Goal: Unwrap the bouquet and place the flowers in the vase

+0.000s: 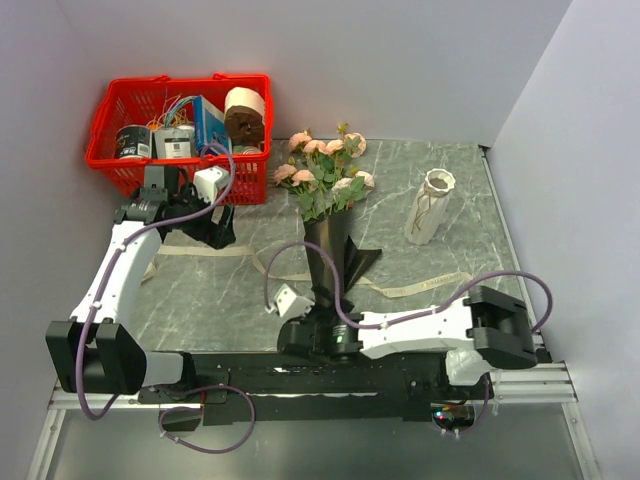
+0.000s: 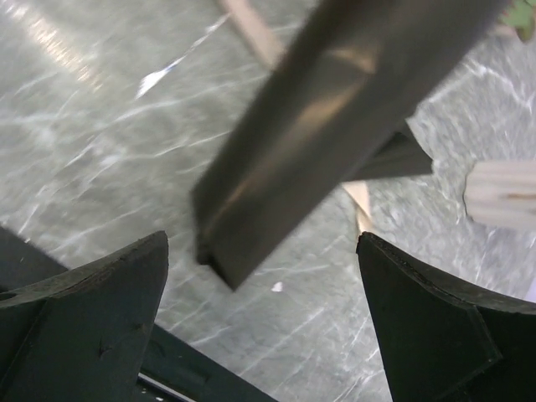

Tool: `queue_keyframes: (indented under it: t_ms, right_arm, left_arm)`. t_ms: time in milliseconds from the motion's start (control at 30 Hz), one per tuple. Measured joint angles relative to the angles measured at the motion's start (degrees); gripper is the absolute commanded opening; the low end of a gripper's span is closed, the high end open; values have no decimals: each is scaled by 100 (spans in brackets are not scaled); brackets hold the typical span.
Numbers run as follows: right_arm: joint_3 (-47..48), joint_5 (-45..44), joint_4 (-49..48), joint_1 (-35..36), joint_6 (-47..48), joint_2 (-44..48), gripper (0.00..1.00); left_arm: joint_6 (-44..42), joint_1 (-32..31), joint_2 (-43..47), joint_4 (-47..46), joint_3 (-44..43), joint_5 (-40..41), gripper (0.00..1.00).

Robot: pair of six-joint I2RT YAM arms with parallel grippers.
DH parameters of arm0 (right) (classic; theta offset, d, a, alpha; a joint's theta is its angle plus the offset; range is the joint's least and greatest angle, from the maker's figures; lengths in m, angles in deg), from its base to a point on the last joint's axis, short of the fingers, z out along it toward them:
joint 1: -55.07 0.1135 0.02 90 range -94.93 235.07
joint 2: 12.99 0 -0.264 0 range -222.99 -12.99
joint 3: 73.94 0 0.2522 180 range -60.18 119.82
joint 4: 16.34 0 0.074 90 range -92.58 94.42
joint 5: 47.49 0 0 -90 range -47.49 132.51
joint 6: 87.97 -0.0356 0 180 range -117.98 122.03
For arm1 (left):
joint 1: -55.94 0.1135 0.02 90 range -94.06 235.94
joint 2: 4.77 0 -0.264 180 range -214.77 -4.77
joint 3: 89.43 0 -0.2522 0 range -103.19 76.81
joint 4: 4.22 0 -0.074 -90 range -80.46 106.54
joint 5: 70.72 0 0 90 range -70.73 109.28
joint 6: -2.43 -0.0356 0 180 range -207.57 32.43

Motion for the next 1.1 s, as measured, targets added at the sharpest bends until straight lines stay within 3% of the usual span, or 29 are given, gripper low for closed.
queue_keyframes:
  t_ms: [567, 1100]
  right_arm:
    - [-55, -361, 116, 107, -562, -791, 97]
    - [-92, -907, 234, -151, -1233, -1067, 76]
  left_arm:
    - [188, 2, 463, -28, 503, 17, 96]
    - [210, 2, 649, -92, 619, 72, 96]
